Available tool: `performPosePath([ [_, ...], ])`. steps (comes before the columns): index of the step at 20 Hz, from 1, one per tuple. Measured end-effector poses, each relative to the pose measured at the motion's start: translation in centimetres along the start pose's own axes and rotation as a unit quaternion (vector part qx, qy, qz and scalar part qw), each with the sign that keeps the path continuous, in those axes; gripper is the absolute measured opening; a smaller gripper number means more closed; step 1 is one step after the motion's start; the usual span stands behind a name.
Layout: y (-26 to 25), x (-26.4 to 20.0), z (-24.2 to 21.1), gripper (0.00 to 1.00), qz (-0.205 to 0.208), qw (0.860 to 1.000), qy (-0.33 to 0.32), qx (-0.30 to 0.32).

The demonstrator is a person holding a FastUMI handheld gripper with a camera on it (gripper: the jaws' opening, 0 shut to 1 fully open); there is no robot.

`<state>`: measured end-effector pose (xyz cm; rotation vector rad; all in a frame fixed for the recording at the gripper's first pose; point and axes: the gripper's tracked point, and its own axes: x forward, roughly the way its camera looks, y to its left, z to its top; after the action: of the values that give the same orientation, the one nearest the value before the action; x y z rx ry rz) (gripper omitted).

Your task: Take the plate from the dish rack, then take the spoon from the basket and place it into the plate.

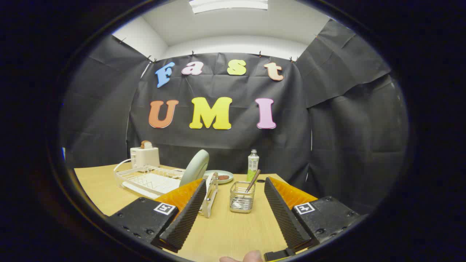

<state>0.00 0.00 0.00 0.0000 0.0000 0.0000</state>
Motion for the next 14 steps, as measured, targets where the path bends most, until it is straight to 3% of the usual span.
performPosePath([
  [14,-0.9,-0.4,1.7,1.0,-0.011,1.0,-0.011,0.026],
])
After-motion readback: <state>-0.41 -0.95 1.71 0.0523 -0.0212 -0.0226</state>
